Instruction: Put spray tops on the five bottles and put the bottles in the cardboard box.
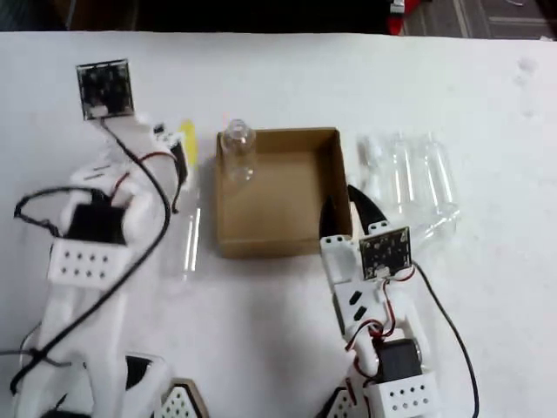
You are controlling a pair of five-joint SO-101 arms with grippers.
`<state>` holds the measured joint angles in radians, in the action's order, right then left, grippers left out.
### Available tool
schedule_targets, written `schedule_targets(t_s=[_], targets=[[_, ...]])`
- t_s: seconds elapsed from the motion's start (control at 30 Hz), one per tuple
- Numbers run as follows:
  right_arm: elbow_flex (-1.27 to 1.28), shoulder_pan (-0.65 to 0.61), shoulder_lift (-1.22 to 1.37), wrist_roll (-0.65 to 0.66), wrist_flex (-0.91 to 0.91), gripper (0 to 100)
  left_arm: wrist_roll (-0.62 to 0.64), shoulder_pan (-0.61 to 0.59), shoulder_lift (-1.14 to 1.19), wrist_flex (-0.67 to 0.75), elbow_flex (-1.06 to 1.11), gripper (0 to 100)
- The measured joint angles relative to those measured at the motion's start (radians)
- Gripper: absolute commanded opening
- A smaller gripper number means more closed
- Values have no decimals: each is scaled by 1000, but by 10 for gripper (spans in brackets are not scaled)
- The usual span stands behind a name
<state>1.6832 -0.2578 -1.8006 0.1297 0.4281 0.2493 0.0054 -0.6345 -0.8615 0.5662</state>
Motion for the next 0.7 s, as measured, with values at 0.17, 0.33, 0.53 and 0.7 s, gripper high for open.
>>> schedule_targets(t_s=[0.17,0.33,0.53,0.7], targets=[[0,0,0,0,0,87,-68,-55,215,-210,-123,136],[0,-2,0,0,0,87,-229,-92,456,-348,-239,136],[0,-2,0,0,0,87,-232,-92,707,-381,-390,136],[0,-2,0,0,0,87,-104,-92,845,-381,-493,137]])
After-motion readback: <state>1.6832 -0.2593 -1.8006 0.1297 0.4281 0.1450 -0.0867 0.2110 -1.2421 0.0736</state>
